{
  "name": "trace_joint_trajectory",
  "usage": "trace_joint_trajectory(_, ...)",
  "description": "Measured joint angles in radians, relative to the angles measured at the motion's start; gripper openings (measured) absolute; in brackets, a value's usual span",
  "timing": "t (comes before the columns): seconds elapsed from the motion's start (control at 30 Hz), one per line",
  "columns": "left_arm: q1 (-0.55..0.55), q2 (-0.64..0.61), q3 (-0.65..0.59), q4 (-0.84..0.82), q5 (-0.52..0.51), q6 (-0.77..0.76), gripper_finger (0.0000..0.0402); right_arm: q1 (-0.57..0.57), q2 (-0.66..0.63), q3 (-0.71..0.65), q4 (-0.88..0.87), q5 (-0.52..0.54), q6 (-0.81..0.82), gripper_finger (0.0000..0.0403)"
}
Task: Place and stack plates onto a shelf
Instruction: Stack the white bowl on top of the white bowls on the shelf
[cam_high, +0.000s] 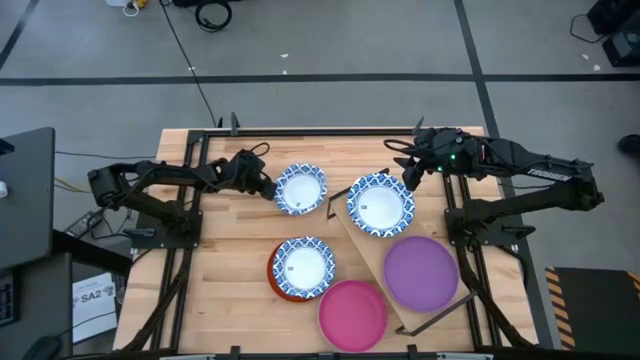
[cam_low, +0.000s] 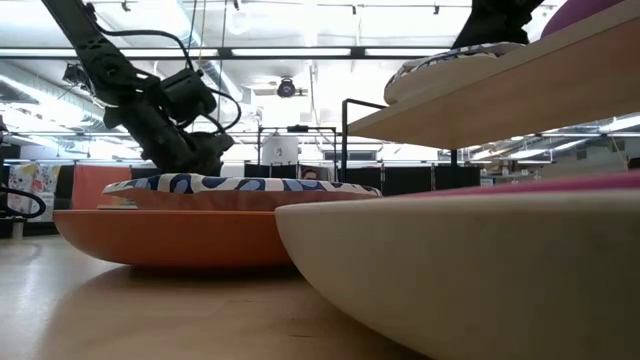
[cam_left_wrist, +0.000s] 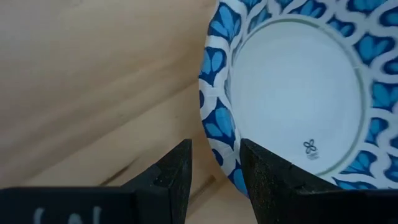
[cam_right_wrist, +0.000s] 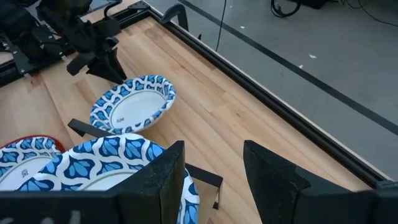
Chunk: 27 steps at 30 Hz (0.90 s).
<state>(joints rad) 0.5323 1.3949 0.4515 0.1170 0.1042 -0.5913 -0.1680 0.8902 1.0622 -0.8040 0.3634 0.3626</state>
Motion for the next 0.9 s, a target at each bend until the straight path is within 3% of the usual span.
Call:
trace_joint_trajectory(0.23, 0.0, 0.0, 0.0, 0.024, 0.058, -0.02, 0.0142, 0.0, 0.0, 0.0, 0.0, 0.0, 0.0, 0.017)
trace_joint_trajectory(0.9, -0.042, 0.0, 0.0, 0.059, 0.045, -0.119, 0.0142, 0.0, 0.0, 0.0, 0.0, 0.0, -0.025, 0.017)
